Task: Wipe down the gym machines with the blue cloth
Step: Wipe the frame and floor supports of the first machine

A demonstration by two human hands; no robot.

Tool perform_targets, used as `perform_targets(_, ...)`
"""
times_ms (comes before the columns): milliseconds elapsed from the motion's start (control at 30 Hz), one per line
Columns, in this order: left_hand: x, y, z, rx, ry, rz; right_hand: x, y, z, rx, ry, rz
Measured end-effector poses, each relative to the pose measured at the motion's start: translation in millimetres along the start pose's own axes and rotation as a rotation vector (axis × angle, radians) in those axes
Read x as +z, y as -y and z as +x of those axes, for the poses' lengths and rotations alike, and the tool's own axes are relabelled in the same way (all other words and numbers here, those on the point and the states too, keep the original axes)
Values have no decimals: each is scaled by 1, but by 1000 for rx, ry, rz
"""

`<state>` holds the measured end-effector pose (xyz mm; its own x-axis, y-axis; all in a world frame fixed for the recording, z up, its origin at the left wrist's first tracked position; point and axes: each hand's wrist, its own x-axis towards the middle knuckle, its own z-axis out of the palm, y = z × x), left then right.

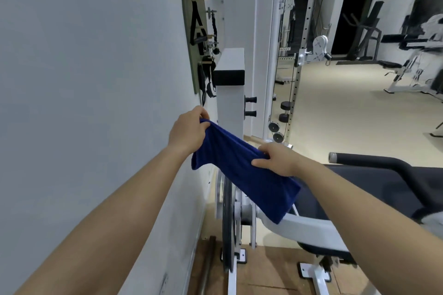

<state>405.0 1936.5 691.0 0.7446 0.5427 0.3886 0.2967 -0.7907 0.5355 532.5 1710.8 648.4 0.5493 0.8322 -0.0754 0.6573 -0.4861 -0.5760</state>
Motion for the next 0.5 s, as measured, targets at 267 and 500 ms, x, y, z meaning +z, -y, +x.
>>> perform_targets(267, 28, 30, 89, -125, -125, 31, -74, -18, 111, -22, -250, -34)
perform_targets(500, 63, 32, 161, -241, -356, -53, -92, -12, 197, -2, -523, 133)
